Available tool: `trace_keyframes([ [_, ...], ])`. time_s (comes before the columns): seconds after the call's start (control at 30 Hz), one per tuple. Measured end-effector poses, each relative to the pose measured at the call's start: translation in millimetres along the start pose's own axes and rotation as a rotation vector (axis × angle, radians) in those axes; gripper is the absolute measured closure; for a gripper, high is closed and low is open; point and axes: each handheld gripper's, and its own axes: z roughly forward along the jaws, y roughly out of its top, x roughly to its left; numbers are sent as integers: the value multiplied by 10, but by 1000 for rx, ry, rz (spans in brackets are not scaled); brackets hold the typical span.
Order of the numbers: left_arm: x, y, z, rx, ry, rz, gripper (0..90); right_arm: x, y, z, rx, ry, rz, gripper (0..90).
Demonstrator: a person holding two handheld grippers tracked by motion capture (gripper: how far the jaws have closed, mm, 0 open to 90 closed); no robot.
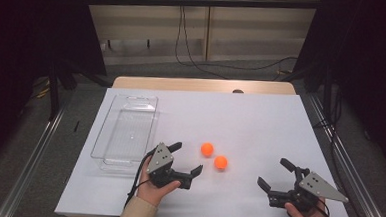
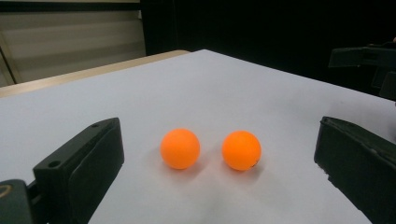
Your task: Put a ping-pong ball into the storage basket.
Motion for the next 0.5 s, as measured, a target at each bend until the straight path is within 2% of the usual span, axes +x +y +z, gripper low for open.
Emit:
trace_keyframes([
  [0.1,-10,1,15,-5,-2,-9,14,4,0,4,-1,1,-5,15],
  [0.5,-40,13,76,11,-9,11,15,7,3,6,-1,5,-6,15],
])
